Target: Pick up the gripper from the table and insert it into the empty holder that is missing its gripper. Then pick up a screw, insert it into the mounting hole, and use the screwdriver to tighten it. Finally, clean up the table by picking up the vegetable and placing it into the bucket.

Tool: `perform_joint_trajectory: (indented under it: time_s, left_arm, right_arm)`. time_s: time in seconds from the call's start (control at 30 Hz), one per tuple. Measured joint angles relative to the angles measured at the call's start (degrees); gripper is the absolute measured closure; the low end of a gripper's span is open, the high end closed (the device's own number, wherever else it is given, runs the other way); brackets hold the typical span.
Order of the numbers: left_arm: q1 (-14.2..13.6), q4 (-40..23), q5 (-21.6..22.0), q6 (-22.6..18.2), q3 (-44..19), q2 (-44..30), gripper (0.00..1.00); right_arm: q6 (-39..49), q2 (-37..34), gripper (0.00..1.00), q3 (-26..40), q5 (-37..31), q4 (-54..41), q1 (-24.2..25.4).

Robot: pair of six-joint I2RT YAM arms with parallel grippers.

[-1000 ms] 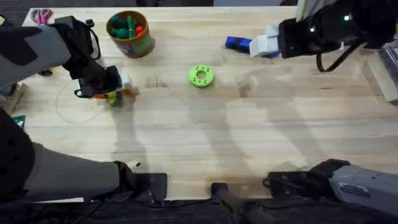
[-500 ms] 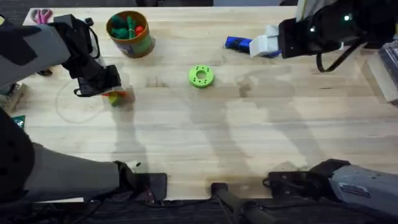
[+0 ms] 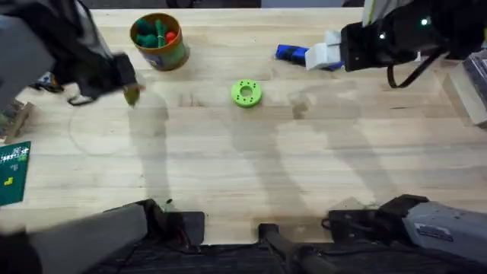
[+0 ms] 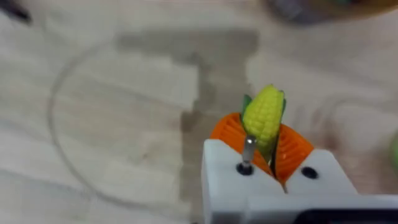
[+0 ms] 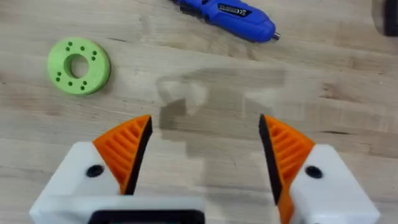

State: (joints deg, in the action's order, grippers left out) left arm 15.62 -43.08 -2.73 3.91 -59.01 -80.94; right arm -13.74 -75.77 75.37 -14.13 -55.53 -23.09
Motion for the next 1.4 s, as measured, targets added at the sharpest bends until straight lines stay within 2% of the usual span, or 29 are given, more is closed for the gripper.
perform_joint_trajectory:
  time_s: [0.2, 0.4, 0.8, 1.0, 1.07, 1.17, 1.4]
  left_arm:
    - [0.0, 6.8, -7.3, -0.8, -2.6, 8.6, 0.971]
    - [0.0, 16.0, -12.4, -0.9, -2.6, 8.5, 0.971]
    - [-0.4, 28.9, -14.3, -0.9, -2.6, -1.7, 0.971]
    - [-3.2, 36.5, -14.3, -0.9, -2.6, -8.1, 0.971]
    - [-5.3, 39.1, -14.4, -0.9, -2.6, -11.6, 0.971]
    - [-6.1, 39.1, -14.4, -0.9, -2.6, -13.6, 0.971]
    - [-6.1, 39.5, -14.4, -0.9, -2.6, -13.9, 0.971]
  right_arm:
    - [0.0, 0.0, 0.008, 0.0, 0.0, 0.0, 0.0]
    - [0.0, 0.0, 0.008, 0.0, 0.0, 0.0, 0.0]
    - [0.0, 0.0, 0.009, 0.0, 0.0, 0.0, 0.0]
    - [0.0, 0.0, 0.008, 0.0, 0.0, 0.0, 0.0]
    - [0.0, 0.0, 0.008, 0.0, 0.0, 0.0, 0.0]
    - [0.0, 0.0, 0.008, 0.0, 0.0, 0.0, 0.0]
    - [0.0, 0.0, 0.008, 0.0, 0.0, 0.0, 0.0]
